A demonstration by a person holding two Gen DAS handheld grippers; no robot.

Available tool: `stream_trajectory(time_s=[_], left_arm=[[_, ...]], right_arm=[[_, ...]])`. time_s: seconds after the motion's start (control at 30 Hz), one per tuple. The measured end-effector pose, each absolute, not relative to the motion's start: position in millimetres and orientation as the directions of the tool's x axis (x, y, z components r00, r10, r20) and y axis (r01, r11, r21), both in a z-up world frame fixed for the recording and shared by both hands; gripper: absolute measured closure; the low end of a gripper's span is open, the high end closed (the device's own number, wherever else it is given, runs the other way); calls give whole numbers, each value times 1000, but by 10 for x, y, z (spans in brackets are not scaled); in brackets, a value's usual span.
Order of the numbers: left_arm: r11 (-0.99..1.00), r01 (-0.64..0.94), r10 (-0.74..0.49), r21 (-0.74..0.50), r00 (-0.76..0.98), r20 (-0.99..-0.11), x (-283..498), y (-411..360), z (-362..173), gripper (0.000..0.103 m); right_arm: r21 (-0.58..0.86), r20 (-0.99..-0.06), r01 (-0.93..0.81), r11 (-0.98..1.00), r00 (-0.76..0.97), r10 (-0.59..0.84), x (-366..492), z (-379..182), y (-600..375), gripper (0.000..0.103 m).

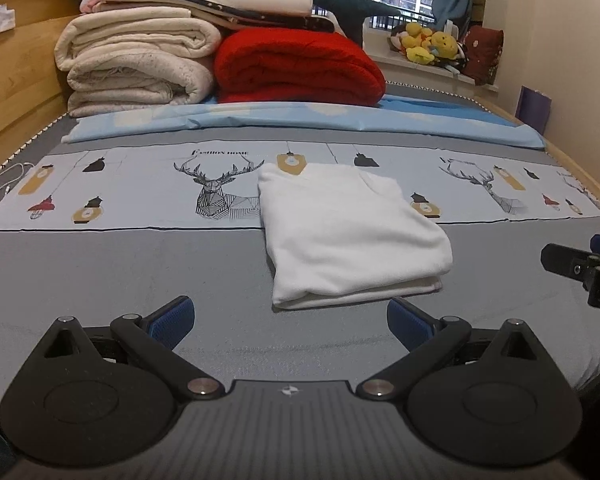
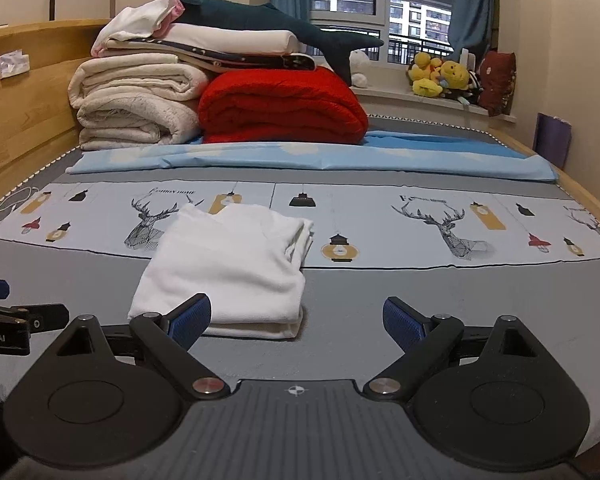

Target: Fold small clothes

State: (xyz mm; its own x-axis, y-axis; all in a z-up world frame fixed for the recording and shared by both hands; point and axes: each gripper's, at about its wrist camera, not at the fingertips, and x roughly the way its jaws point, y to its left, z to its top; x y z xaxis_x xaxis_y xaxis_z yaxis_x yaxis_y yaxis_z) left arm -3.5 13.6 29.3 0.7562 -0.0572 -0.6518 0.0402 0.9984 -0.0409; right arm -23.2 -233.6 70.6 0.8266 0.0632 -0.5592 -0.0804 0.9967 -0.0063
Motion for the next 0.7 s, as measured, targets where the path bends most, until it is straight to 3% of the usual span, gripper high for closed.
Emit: stream_trajectory(time_s=[0.7], left_arm=[[993,41,-104,-109,739,-665,29,130,266,0]], right_arm=[[14,-587,-95,995,805,85,-147,666,-2249,10]])
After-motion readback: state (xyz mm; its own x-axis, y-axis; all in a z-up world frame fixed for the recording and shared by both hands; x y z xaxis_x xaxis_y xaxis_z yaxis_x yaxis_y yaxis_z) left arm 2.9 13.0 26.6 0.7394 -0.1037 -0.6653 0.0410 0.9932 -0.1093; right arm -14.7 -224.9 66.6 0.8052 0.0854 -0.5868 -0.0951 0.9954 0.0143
